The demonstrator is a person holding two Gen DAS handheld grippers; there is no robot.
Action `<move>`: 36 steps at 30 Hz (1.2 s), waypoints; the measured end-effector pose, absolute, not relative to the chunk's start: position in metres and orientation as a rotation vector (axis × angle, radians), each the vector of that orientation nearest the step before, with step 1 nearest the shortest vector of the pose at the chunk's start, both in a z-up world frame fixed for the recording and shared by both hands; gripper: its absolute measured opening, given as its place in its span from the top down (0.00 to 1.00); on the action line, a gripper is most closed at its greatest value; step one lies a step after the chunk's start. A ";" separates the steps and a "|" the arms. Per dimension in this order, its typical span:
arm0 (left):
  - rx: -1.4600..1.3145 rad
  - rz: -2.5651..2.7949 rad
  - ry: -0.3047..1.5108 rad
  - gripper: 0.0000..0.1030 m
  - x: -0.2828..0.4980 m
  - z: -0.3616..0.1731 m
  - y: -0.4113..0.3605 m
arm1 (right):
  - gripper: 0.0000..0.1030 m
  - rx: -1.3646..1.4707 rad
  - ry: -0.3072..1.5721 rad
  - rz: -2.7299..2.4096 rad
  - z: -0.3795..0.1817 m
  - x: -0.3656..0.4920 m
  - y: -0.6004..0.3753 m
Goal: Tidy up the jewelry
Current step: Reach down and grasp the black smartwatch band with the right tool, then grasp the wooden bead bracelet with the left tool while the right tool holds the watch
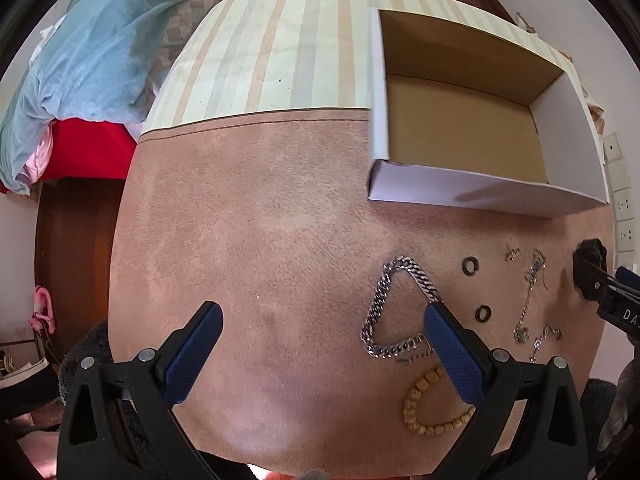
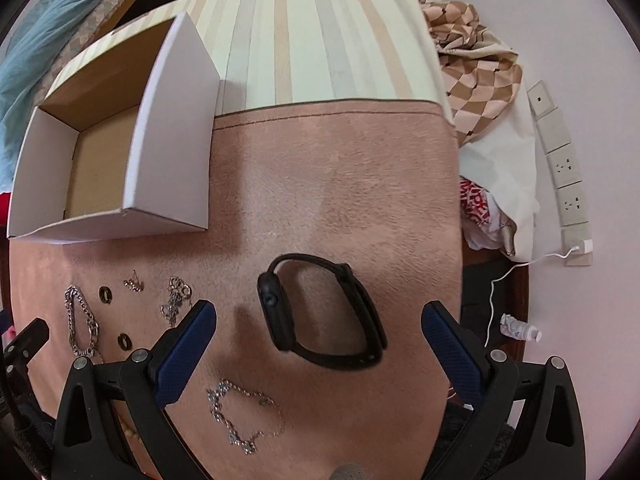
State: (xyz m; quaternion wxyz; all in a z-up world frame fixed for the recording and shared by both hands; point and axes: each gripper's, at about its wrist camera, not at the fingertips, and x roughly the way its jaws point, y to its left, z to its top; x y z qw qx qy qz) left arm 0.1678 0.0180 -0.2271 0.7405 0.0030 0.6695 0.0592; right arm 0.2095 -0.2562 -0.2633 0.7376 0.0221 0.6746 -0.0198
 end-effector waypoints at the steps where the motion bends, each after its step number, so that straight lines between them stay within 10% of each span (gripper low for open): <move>1: 0.005 0.130 1.468 0.00 0.168 -0.228 0.019 | 0.00 0.048 1.490 -0.052 -0.267 0.212 -0.257; 4: -0.016 0.118 1.476 0.00 0.167 -0.230 0.022 | 0.03 0.081 1.507 -0.050 -0.274 0.216 -0.259; 10: -0.043 0.111 1.481 0.01 0.161 -0.238 0.033 | 0.40 0.055 1.472 -0.044 -0.271 0.215 -0.256; 27: -0.079 -0.066 1.505 0.09 0.092 -0.245 0.005 | 0.44 0.101 1.390 -0.006 -0.238 0.142 -0.243; 36: 0.044 -0.122 1.506 0.65 0.066 -0.260 -0.032 | 0.44 0.145 1.405 -0.086 -0.245 0.106 -0.254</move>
